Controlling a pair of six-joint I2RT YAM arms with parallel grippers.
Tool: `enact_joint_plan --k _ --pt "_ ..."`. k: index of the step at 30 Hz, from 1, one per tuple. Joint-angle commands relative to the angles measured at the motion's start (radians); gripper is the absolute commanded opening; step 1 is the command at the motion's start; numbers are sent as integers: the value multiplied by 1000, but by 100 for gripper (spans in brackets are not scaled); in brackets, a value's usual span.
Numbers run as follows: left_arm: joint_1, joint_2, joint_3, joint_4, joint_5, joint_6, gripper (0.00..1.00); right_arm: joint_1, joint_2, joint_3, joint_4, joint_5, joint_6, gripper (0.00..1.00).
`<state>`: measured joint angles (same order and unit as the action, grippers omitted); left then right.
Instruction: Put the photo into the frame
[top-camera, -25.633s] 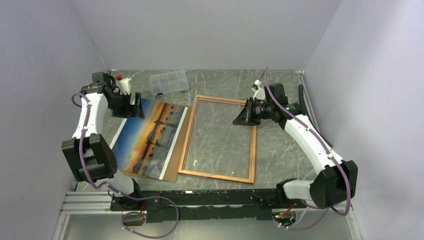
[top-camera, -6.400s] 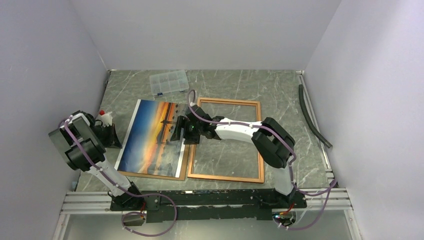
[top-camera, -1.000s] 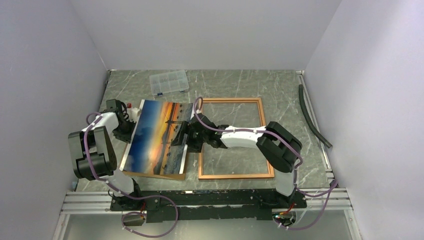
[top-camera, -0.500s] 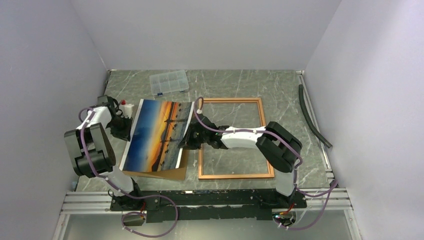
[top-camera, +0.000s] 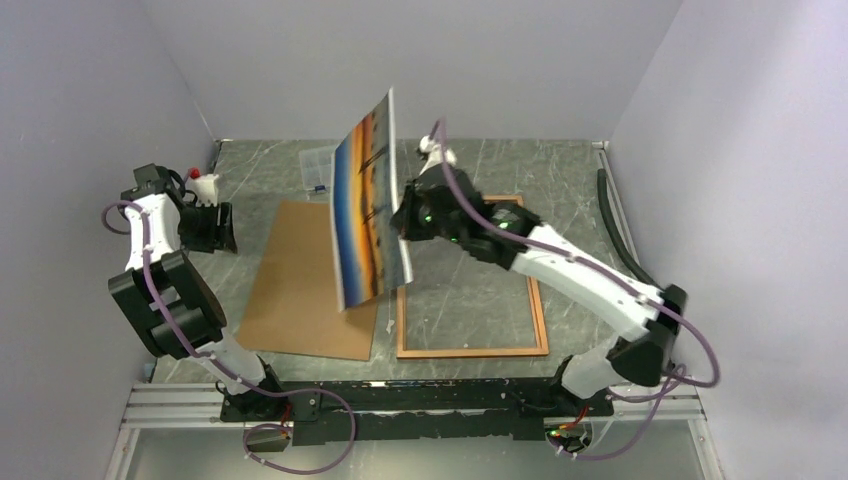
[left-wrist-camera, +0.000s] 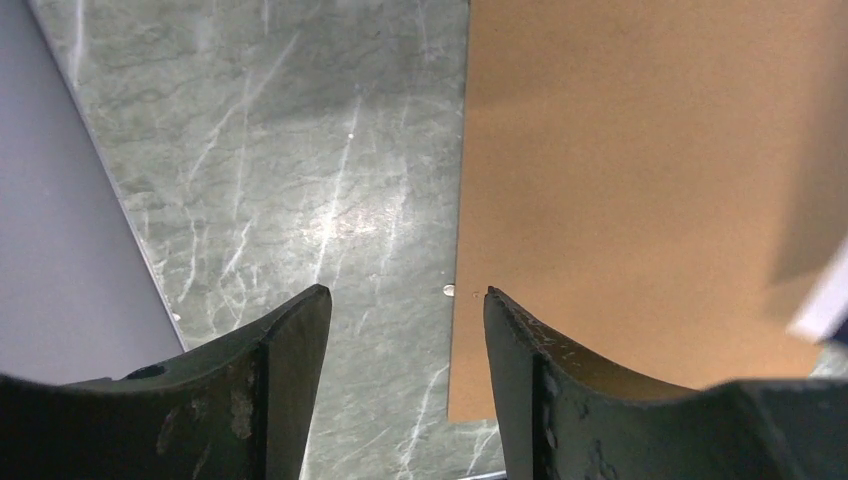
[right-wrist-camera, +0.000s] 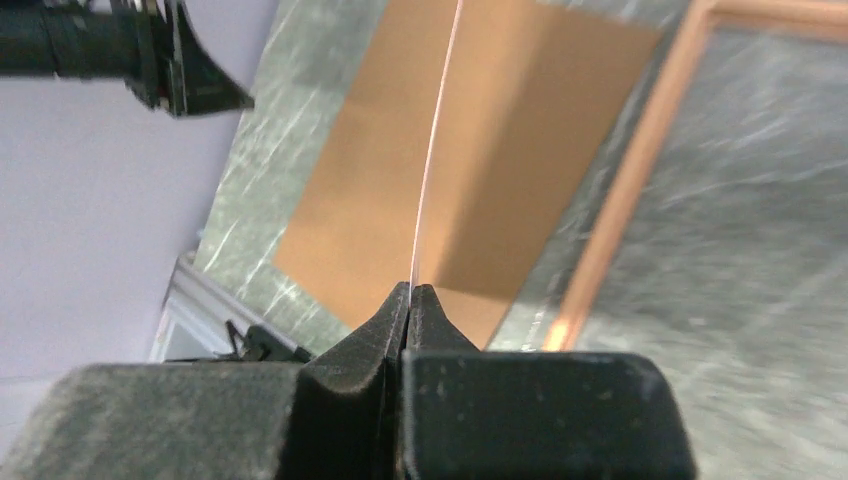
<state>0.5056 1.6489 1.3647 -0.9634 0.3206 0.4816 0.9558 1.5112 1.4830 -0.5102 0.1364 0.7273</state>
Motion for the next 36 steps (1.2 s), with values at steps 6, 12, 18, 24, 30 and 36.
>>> enact_joint_plan --k 6,12,18,24,30,36 --pt "-5 -37 7 -54 63 5 62 -3 -171 232 -716 494 -129 0" --pt "-5 -16 8 -54 75 -1 61 -2 -125 424 -990 700 -162 0" --pt "-5 -24 -13 -47 69 5 61 -3 -46 474 -990 771 -197 0" --pt "-6 -33 -21 -43 61 13 61 2 147 365 -990 617 -238 0" --pt "-5 -40 -39 -32 68 8 60 91 311 307 -987 484 -147 0" --pt "-5 -59 -56 -18 75 11 60 101 326 272 -892 332 -63 0"
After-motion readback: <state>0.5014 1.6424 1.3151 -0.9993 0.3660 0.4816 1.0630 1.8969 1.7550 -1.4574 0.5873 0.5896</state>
